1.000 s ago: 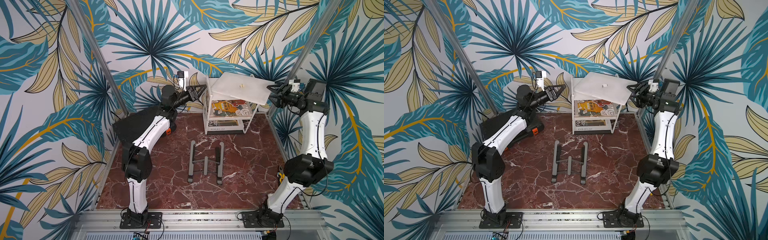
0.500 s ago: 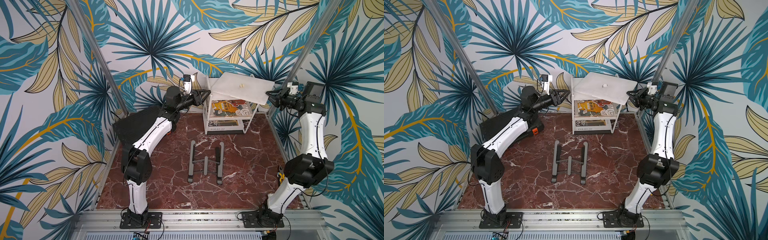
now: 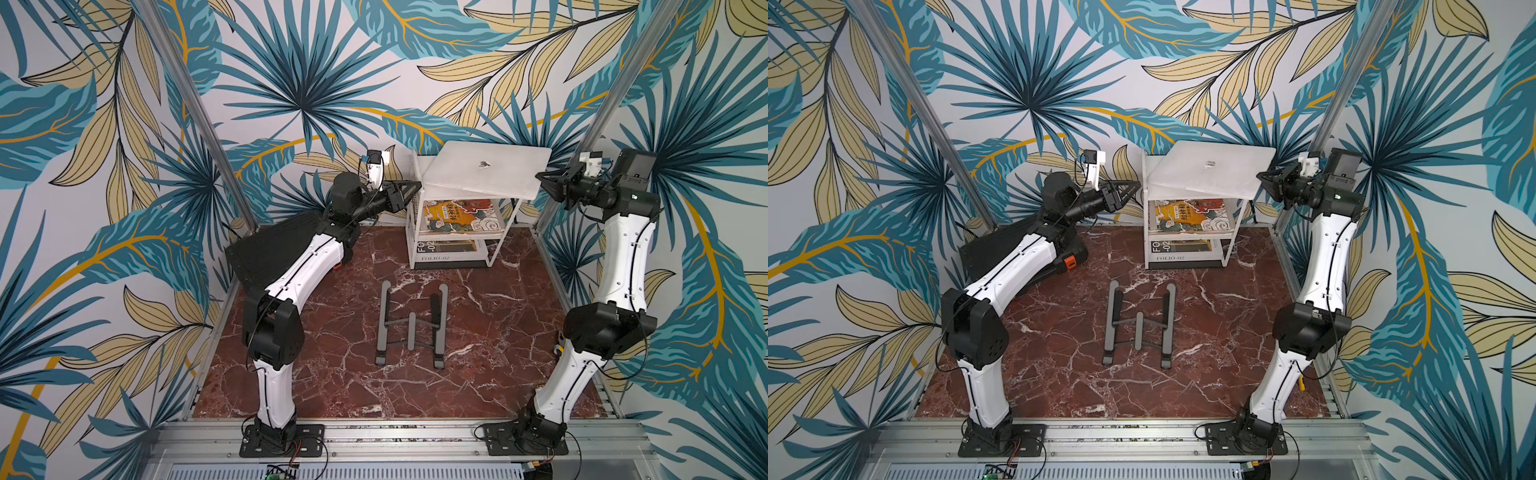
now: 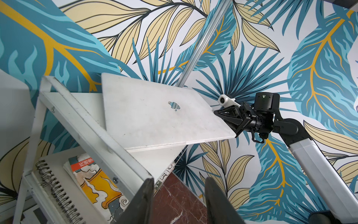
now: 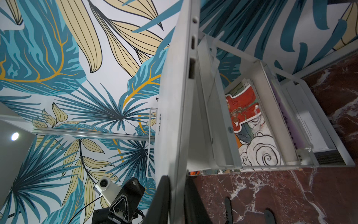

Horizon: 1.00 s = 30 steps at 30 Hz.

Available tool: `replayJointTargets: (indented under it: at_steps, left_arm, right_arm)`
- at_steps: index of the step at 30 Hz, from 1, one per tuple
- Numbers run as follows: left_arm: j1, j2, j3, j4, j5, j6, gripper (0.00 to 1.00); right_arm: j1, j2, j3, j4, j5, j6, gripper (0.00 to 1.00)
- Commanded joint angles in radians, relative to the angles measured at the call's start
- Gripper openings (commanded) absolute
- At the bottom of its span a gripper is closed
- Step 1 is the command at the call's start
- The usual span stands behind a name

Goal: Close the laptop lid and set it aside
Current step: Place the laptop on the shelf.

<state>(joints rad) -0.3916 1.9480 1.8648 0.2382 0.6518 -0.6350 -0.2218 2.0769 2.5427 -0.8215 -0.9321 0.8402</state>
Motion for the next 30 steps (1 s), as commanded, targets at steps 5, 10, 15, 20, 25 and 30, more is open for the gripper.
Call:
replayJointTargets:
  at_steps: [5,10,15,20,25,30]
  left_arm:
    - [0.005,-0.040,0.012,-0.059,0.035,0.036,0.47]
    - [0.005,-0.047,0.011,-0.068,0.046,0.037,0.47]
    - [0.005,-0.052,-0.003,-0.070,0.055,0.034,0.47]
    - [0.005,-0.065,-0.025,-0.073,0.048,0.040,0.47]
    - [0.005,-0.064,-0.036,-0.049,0.047,0.026,0.47]
    - [0.005,-0.056,-0.049,-0.013,0.051,0.003,0.47]
  right_arm:
    - [-0.039,0.057,0.064,0.094,-0.181,-0.013,0.00]
    - [-0.044,0.115,0.063,0.229,-0.215,0.106,0.00]
    - [-0.035,0.170,0.070,0.326,-0.216,0.185,0.00]
    - [-0.035,0.204,0.086,0.397,-0.203,0.249,0.00]
    - [-0.032,0.233,0.098,0.452,-0.190,0.300,0.05]
    - [-0.025,0.224,0.099,0.472,-0.178,0.307,0.17]
